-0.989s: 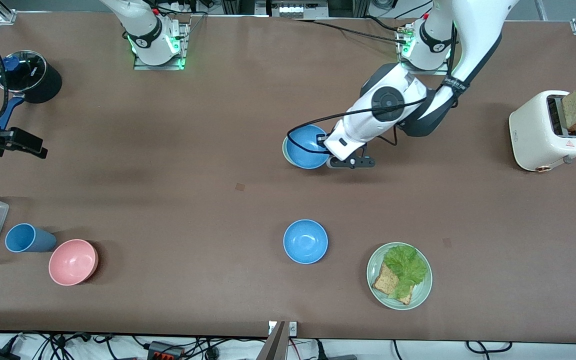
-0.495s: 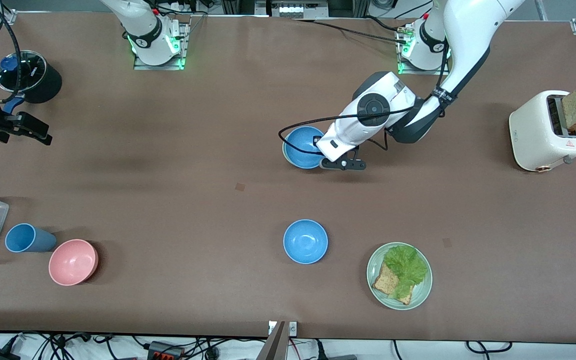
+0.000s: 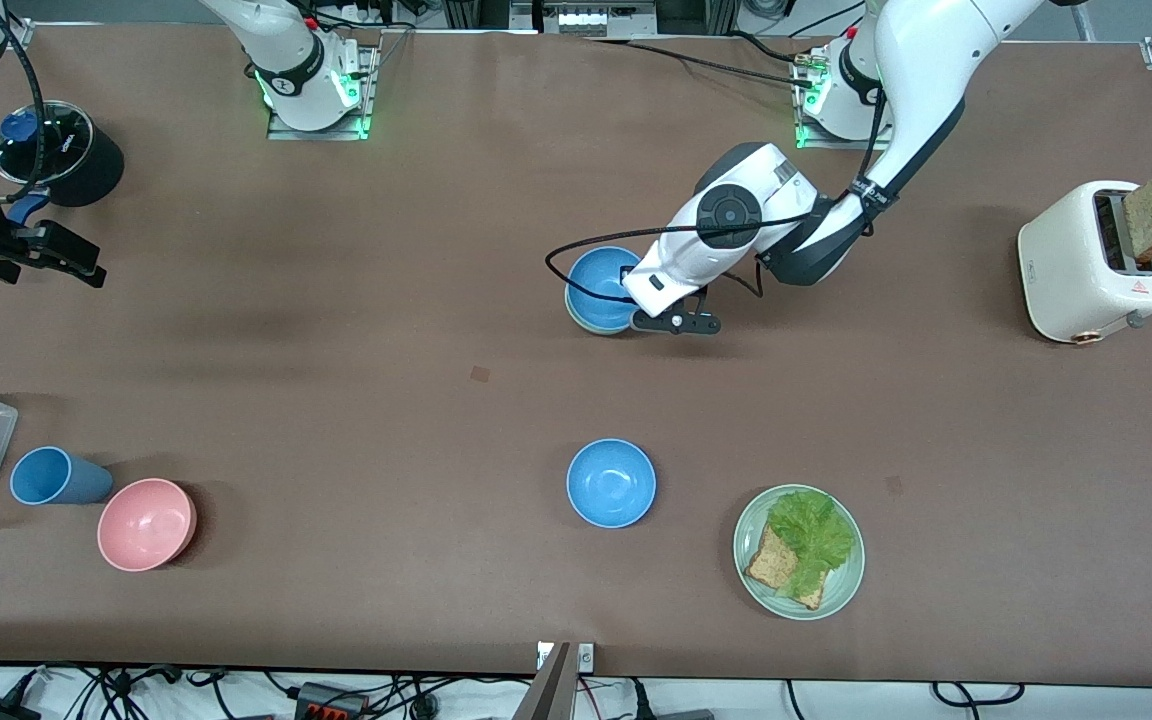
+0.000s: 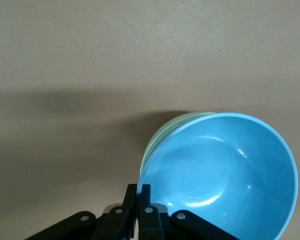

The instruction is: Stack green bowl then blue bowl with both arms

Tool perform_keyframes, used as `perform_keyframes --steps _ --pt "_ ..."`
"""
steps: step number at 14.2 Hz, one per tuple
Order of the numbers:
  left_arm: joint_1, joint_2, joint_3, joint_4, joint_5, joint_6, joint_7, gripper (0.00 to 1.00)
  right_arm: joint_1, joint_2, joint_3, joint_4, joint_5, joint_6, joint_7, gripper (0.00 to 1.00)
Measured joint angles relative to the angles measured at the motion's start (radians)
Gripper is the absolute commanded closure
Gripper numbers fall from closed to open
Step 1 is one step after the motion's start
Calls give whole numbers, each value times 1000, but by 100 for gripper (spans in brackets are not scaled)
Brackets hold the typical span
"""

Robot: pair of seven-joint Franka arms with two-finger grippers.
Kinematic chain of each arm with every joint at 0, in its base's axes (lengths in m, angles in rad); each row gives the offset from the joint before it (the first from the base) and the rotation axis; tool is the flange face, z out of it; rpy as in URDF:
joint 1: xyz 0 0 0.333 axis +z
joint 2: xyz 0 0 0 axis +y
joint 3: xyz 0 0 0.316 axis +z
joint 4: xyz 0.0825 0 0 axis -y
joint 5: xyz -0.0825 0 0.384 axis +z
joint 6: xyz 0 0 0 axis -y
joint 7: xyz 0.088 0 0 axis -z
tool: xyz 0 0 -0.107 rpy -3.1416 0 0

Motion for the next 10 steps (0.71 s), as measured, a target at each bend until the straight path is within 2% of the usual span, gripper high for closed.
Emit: perform_keyframes --steps 1,5,10 --pt "0 0 0 -3 1 1 -21 54 0 0 0 0 0 0 0 0" --pt "20 1 13 -4 1 -13 -62 41 -1 -3 0 1 0 5 0 0" --pt "70 -13 11 49 2 -113 -61 38 -2 -8 0 7 0 8 0 0"
